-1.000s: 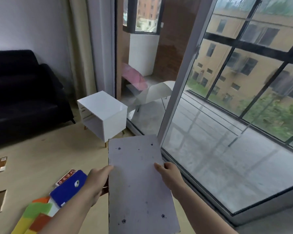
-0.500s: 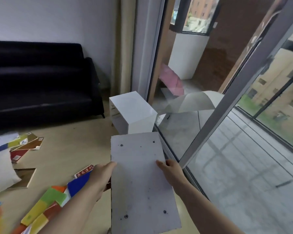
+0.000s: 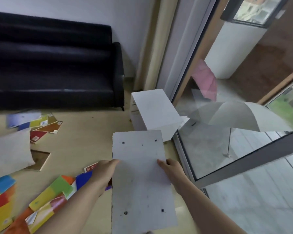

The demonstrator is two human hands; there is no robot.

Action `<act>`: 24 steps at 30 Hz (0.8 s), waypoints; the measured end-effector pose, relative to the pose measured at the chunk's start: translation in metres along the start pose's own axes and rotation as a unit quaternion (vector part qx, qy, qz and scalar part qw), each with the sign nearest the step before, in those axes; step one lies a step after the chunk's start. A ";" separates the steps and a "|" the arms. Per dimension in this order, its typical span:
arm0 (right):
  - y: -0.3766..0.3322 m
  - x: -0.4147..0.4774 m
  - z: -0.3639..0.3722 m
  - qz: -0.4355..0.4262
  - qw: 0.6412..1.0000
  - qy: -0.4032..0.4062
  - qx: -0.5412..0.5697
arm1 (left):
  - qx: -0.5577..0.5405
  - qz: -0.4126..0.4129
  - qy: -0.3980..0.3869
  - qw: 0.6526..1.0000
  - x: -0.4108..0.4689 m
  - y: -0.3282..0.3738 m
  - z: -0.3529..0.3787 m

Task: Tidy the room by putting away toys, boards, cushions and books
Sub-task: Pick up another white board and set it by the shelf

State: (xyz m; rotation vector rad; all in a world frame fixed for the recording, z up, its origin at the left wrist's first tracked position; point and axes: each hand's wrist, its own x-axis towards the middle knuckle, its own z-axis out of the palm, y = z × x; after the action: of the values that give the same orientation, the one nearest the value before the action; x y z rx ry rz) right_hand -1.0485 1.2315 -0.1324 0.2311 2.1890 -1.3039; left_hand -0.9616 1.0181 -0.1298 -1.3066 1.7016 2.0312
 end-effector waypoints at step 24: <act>-0.136 0.258 0.019 -0.015 0.972 -0.202 -0.119 | -0.153 -0.043 0.184 0.970 0.162 0.097 0.033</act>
State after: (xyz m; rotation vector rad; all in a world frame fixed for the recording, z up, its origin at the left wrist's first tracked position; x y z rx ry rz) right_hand -1.3102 1.1098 -0.1807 -0.1505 1.9738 -0.9877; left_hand -1.1355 0.9538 -0.1781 -1.9258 1.4641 2.1668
